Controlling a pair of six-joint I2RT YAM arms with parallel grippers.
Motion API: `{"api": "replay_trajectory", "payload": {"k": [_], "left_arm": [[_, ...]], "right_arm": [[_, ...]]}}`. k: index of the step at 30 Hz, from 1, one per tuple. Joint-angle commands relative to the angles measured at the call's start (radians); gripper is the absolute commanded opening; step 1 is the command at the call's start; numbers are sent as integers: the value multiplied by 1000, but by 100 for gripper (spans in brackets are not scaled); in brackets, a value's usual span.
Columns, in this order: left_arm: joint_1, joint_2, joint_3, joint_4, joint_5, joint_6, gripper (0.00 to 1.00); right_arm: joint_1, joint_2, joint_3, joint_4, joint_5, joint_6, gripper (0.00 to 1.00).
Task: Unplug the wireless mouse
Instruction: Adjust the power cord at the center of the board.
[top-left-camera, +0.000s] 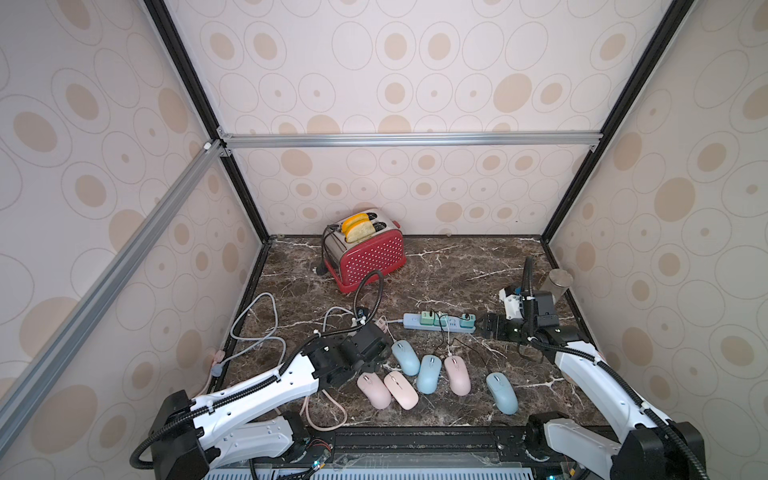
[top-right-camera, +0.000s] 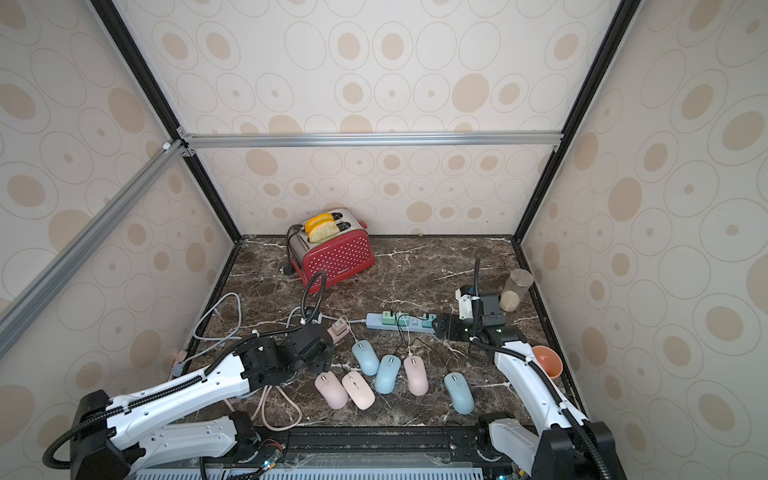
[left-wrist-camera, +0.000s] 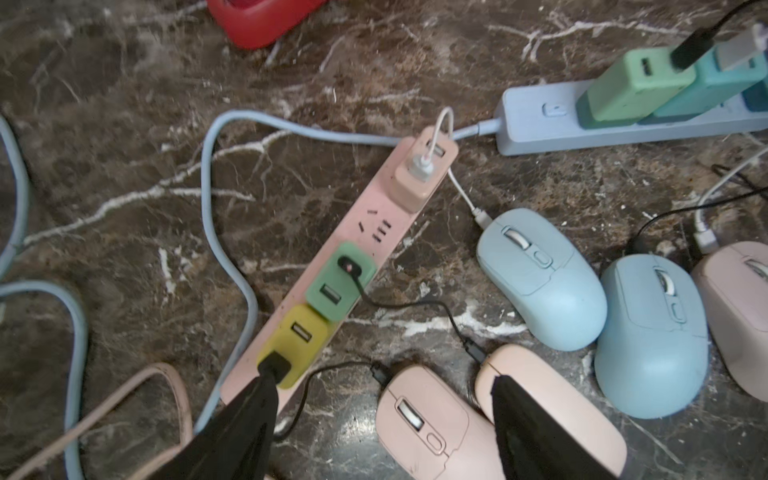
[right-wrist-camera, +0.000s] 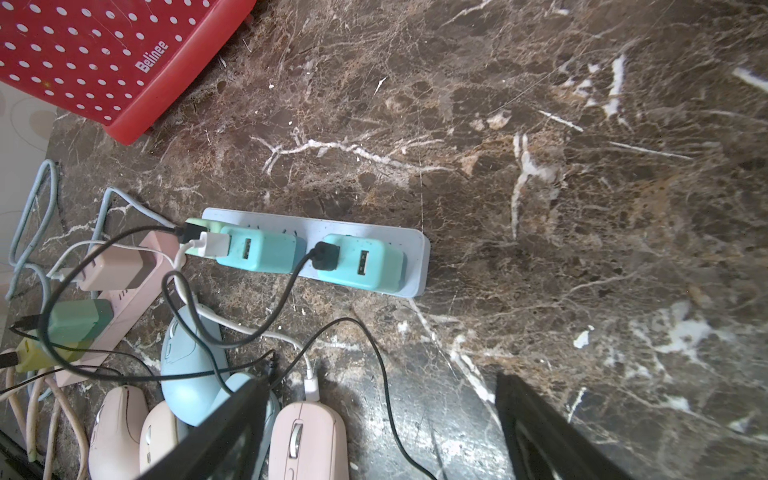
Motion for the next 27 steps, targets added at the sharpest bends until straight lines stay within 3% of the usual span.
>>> {"api": "replay_trajectory", "payload": {"k": [1,8,14,27], "left_arm": [[88,71,76,-56,10,150,83],[111,269,192,25,53,305,81],[157,402,237,105,106,329,75],[232,526,250,209,148,343,65]], "right_arm": [[6,-4,-18,15,-17,-13,90],[6,0,-12,16,-28,-14,90],[5,-4,-15,14,-26,-16,90],[6,-8,-18,20,-26,-16,90]]}}
